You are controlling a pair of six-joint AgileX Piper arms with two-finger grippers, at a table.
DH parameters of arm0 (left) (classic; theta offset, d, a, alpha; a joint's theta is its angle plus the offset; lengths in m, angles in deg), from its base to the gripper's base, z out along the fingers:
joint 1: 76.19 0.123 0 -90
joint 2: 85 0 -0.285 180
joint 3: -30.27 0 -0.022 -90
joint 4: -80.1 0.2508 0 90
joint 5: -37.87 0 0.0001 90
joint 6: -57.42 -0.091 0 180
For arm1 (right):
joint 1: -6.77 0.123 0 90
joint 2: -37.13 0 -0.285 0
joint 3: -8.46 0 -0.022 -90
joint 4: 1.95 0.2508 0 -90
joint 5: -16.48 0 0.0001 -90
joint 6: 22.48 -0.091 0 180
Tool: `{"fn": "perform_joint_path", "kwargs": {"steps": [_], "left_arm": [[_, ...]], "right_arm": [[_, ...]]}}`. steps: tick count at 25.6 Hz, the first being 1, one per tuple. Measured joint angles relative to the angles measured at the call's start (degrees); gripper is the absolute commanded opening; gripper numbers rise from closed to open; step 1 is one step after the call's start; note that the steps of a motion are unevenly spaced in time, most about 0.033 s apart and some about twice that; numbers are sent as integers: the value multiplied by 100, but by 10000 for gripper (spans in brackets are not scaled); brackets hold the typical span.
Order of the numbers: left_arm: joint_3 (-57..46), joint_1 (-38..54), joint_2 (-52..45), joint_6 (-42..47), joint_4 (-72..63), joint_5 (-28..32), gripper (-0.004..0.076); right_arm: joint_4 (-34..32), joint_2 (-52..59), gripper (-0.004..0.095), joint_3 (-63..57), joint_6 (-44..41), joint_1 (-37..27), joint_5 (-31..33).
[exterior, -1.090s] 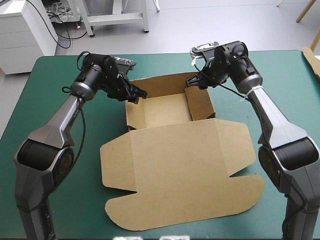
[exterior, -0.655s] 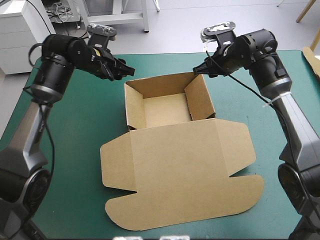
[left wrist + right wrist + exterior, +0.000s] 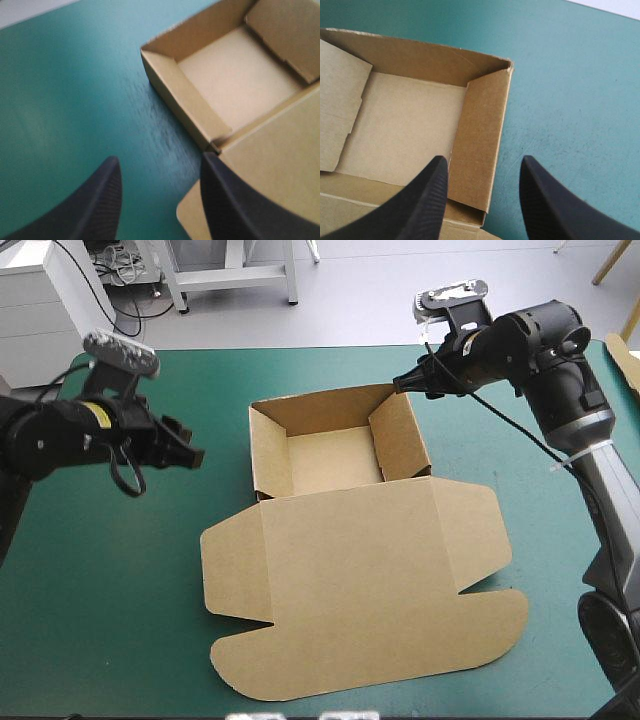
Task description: Fold the box
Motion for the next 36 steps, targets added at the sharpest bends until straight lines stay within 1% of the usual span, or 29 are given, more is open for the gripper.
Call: {"fn": "perform_joint_path", "kwargs": {"steps": [1, 3, 5, 6, 7, 10, 12, 15, 17, 19, 20, 23, 24, 28, 31, 33, 36], "left_arm": [[-462, 0, -265, -40, 23, 25, 115], [-1674, 0, -900, -106, 101, 357, -10], [-2786, 0, -1648, -136, 101, 948, -8], [-3456, 0, -2231, -136, -3, 1370, -8], [-4009, 0, -2702, -136, -150, 1649, -8], [-5309, 0, -3871, -153, -477, 2029, -8], [-5857, 0, -4467, -153, -544, 2126, -8], [-6331, 0, -5113, -153, -618, 2243, -8], [-6540, 0, -5521, -153, -637, 2305, -8], [-6688, 0, -5865, -153, -641, 2344, -8], [-6732, 0, -5984, -153, -641, 2358, -8], [-6758, 0, -6297, -153, -636, 2381, -8], [-6758, 0, -6362, -153, -636, 2396, -8], [-6758, 0, -6433, -153, -636, 2429, -8], [-6758, 0, -6444, -153, -636, 2434, -8], [-6764, 0, -6450, -153, -636, 2434, -8], [-6764, 0, -6450, -153, -636, 2434, -8]], "right_arm": [[1, -43, 423, -96, 0, 0, 0], [1, -227, 423, -258, 0, 0, -5], [-5, -542, 423, -302, 6, 0, -25], [-40, -758, 423, -302, 6, 0, -69], [-40, -956, 423, -302, 6, 0, -105], [-93, -1472, 423, -302, 12, 0, -179], [-188, -1756, 419, -302, 22, 0, -205], [-231, -2074, 418, -302, 22, 0, -244], [-237, -2235, 398, -302, 22, 0, -286], [-237, -2364, 316, -310, 22, 0, -343], [-237, -2399, 249, -315, 22, 0, -349], [-232, -2454, -28, -320, 22, 0, -369], [-240, -2454, -13, -320, 27, 0, -369], [-352, -2454, -22, -315, -29, 0, -414], [-657, -2454, -22, -304, -46, 0, -373], [-866, -2454, -21, -304, -46, -98, -327], [-891, -2442, -21, -304, 21, -486, -271]]}}
